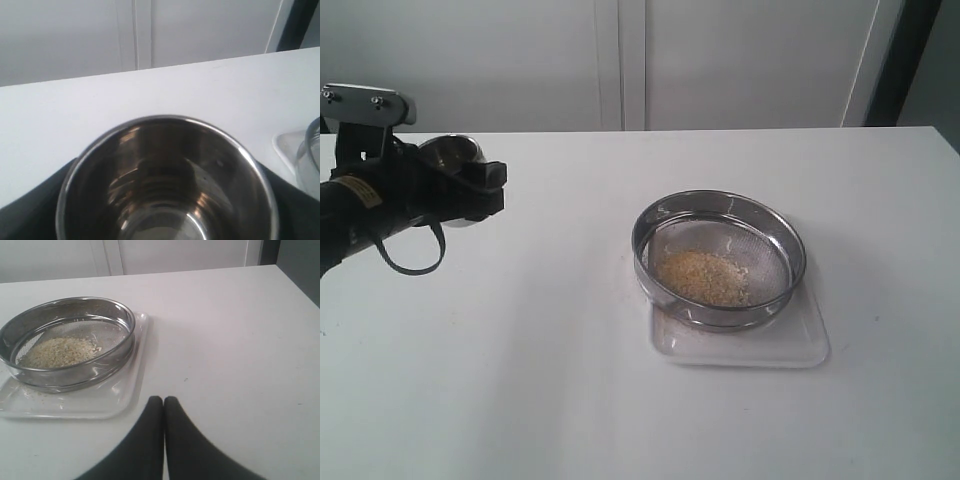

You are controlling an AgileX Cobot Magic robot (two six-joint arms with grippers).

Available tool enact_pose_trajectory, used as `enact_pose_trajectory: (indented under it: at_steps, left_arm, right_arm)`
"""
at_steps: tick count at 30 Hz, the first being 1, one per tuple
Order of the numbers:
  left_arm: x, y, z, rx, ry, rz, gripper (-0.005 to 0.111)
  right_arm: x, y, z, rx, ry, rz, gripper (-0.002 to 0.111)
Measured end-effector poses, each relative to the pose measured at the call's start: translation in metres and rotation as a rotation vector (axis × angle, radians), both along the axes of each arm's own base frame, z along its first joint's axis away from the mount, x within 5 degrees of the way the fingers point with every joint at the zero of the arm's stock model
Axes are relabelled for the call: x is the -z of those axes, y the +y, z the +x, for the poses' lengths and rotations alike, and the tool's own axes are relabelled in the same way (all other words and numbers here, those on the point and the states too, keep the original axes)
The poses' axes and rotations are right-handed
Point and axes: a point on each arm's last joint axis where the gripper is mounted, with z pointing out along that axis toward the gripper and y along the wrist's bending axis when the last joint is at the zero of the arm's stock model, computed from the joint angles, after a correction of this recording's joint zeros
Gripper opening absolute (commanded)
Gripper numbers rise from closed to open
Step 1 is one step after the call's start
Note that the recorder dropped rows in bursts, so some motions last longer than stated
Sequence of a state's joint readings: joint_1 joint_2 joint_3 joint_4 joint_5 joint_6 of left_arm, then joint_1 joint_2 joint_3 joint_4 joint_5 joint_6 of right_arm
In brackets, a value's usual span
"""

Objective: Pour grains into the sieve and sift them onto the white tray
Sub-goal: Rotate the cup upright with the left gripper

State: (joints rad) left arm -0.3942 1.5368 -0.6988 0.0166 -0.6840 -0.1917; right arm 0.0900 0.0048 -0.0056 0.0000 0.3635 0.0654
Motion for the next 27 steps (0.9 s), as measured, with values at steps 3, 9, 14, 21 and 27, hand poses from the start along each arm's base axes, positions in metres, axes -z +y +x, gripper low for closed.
enact_pose_trajectory:
  at_steps: [3, 9, 14, 21, 27]
  left_arm:
    - [0.007, 0.006, 0.005, -0.031, 0.027, -0.016, 0.000]
    - [0.017, 0.008, 0.010, -0.058, 0.051, -0.038, 0.000]
    - [0.028, 0.007, 0.013, -0.060, 0.078, -0.031, 0.000]
    - [0.044, 0.005, 0.017, -0.064, 0.106, -0.023, 0.000]
    - [0.054, 0.003, 0.023, -0.074, 0.132, -0.038, 0.000]
  right_arm:
    - [0.000, 0.000, 0.000, 0.000, 0.000, 0.000, 0.000]
    - [0.000, 0.000, 0.000, 0.000, 0.000, 0.000, 0.000]
    - [0.000, 0.000, 0.000, 0.000, 0.000, 0.000, 0.000]
    - [0.000, 0.000, 0.000, 0.000, 0.000, 0.000, 0.000]
    - [0.000, 0.000, 0.000, 0.000, 0.000, 0.000, 0.000]
